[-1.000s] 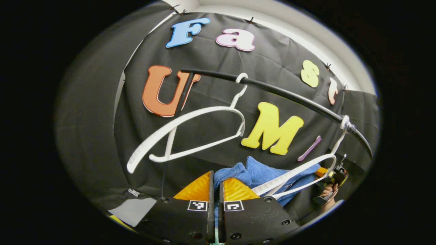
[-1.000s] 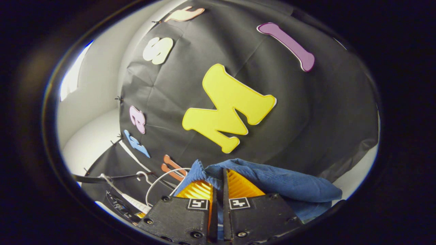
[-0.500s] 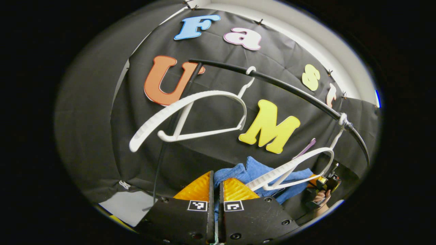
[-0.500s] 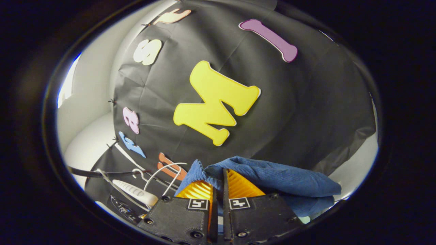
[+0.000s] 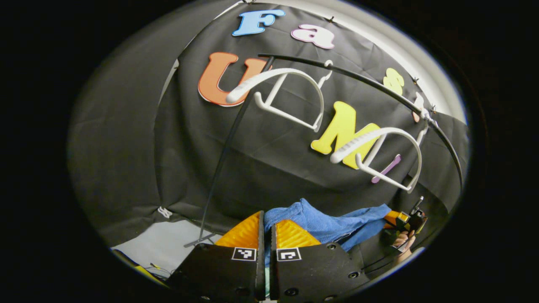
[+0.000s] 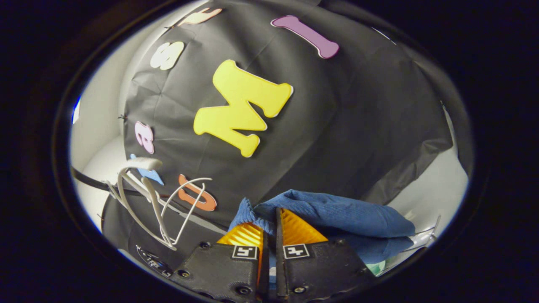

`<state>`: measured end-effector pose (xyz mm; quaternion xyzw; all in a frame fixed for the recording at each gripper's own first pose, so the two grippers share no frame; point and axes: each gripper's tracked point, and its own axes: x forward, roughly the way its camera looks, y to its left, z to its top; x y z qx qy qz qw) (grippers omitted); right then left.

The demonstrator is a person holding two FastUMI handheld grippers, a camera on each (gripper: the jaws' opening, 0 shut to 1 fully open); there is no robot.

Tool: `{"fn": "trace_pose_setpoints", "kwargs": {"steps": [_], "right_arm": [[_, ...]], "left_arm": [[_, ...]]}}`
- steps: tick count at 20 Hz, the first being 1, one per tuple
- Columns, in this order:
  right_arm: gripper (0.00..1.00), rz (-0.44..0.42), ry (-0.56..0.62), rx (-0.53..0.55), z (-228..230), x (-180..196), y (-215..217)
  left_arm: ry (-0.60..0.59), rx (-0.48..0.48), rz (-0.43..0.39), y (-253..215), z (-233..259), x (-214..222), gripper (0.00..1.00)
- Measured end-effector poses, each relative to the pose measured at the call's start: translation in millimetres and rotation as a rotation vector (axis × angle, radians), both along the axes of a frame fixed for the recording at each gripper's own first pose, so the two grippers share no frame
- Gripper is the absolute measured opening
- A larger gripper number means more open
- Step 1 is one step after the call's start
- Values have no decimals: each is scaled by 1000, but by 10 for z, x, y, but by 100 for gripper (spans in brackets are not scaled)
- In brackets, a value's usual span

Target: Grasp the clothes on the hanger with both hands and then place them into the laundry hamper below.

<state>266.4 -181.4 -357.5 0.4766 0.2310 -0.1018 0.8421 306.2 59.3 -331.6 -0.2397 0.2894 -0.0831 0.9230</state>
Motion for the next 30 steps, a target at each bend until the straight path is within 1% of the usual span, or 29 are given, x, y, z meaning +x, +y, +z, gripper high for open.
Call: {"fn": "trace_pose_setpoints", "kwargs": {"steps": [3,4,6,9,11,13,16,19,22,25,26,28,30], "right_arm": [[10,8,23,-6,-116,-192,202],[10,31,47,-12,-192,-266,300],[9,64,81,-34,-279,-406,492],[10,114,89,-53,-273,-526,810],[10,167,81,-66,-190,-606,1094],[10,225,60,-75,-90,-595,1382],[10,298,24,-53,89,-572,1747],[10,364,-8,-19,259,-563,2079],[10,415,-60,52,491,-551,2355],[9,444,-97,66,603,-520,2452],[10,440,-88,52,532,-505,2433],[10,431,-28,25,236,-511,2360],[10,434,46,50,-103,-610,2359]], "left_arm": [[-15,-18,-19,-75,31,-170,4],[-21,-18,-33,-104,45,-262,4],[-24,9,-71,-191,32,-400,4],[-40,54,-130,-346,67,-522,4],[-55,68,-173,-449,147,-607,4],[-78,82,-216,-574,236,-689,4],[-116,83,-284,-843,407,-711,4],[-154,69,-325,-1040,614,-805,4],[-192,37,-366,-1225,845,-846,4],[-227,42,-386,-1260,950,-864,4],[-221,51,-385,-1271,874,-842,4],[-188,60,-395,-1327,630,-831,4],[-128,72,-406,-1362,298,-891,4]]}}
